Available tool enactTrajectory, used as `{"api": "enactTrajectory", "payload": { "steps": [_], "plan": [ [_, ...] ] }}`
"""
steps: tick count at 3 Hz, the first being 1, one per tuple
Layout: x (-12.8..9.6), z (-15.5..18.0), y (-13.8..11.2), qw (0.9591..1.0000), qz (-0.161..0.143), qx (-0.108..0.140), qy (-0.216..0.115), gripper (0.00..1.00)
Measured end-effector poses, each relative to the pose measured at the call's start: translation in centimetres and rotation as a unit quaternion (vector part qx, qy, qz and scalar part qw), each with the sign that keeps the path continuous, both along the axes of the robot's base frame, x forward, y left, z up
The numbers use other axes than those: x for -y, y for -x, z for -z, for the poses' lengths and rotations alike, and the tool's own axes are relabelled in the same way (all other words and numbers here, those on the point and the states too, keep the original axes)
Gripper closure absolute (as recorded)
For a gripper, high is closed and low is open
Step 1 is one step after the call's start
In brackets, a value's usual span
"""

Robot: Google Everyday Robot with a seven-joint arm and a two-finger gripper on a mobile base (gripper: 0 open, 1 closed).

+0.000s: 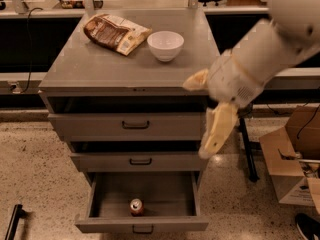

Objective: Pick coke can from bottom drawer and place on counter

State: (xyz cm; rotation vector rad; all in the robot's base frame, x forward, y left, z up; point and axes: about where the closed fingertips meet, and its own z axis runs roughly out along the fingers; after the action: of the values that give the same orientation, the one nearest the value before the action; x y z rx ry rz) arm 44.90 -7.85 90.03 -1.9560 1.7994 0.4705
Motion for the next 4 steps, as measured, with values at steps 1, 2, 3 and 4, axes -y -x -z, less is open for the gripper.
{"api": "enactTrajectory", "payload": {
  "steps": [1,2,3,4],
  "plan": [
    [-1.8,7.5,1.5,0.9985,-0.008,-0.009,-0.053,0.0],
    [-2.1,8.8,0.8,0.9985,0.0,0.013,-0.053,0.0],
    [-4.5,9.7,0.0,0.9955,-0.033,-0.013,-0.088,0.0],
    [-6.4,14.0,0.9,0.9882,-0.06,-0.03,-0.137,0.0]
  ]
}}
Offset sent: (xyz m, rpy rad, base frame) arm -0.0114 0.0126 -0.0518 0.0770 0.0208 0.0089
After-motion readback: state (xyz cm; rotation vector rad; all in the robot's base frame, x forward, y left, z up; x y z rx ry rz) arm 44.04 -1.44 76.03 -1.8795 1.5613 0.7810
